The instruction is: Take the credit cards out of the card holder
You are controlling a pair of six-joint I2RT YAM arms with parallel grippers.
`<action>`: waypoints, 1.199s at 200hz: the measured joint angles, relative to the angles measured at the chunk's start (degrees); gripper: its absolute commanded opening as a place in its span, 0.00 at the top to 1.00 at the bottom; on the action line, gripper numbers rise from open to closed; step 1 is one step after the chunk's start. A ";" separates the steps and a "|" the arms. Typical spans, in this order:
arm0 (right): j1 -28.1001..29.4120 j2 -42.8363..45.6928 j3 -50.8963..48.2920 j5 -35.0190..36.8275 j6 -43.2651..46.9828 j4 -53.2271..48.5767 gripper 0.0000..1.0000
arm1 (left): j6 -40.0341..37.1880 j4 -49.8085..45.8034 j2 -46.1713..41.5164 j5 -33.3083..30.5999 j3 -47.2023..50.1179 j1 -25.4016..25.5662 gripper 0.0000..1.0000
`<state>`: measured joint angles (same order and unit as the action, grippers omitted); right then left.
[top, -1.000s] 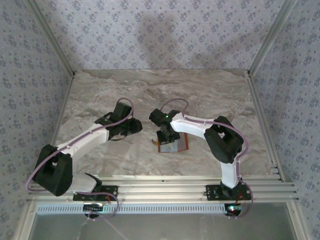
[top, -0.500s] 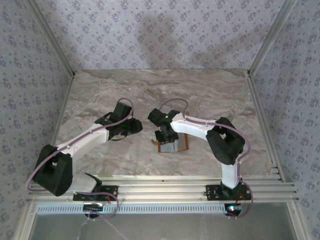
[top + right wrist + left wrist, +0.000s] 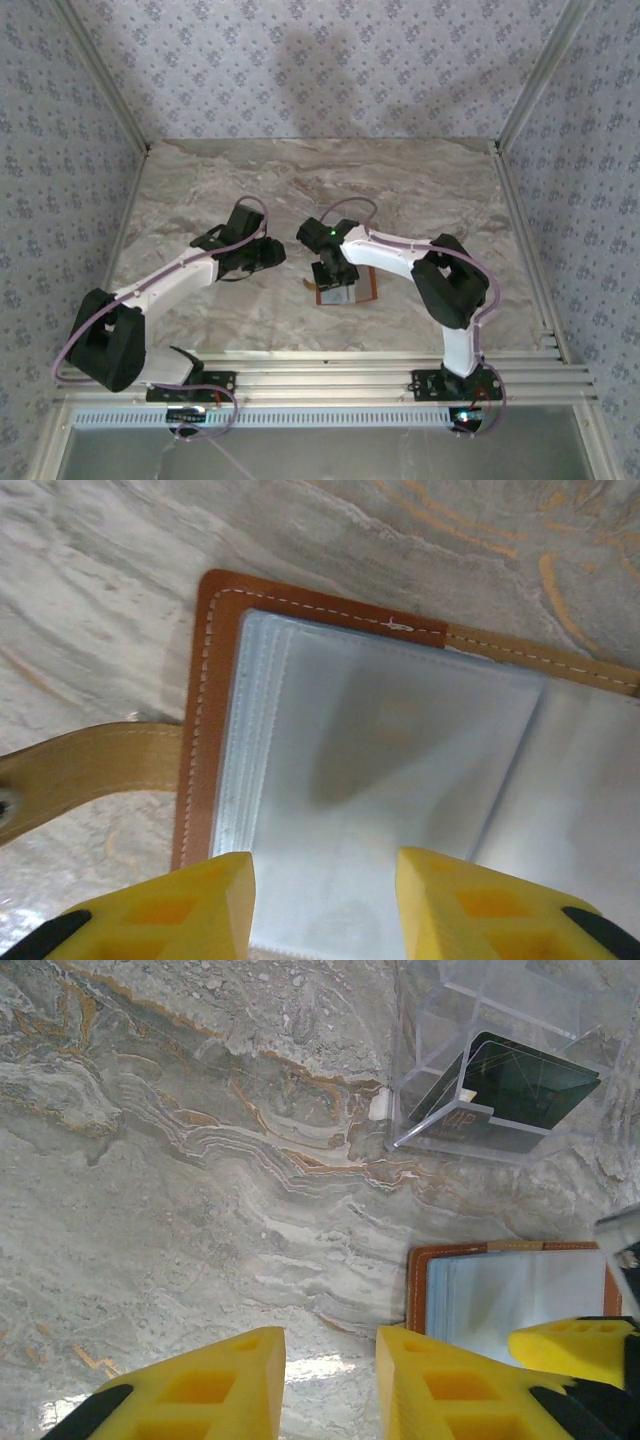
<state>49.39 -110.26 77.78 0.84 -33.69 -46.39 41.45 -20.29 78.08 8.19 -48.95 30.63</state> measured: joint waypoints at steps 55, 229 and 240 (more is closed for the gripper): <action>0.00 -1.29 0.37 1.16 -0.50 -0.37 0.74 | -0.02 0.00 0.50 0.00 0.00 0.00 0.69; -0.94 4.04 -2.89 -6.10 -1.92 5.84 0.88 | 1.70 -1.14 6.21 3.63 -6.03 7.45 0.70; -2.08 6.38 -4.63 -6.69 -2.38 6.56 0.87 | 2.19 -1.09 8.52 4.31 -6.69 8.35 0.71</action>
<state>47.31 -103.88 73.14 -5.85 -36.07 -39.83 43.64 -21.39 86.61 12.49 -55.64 38.98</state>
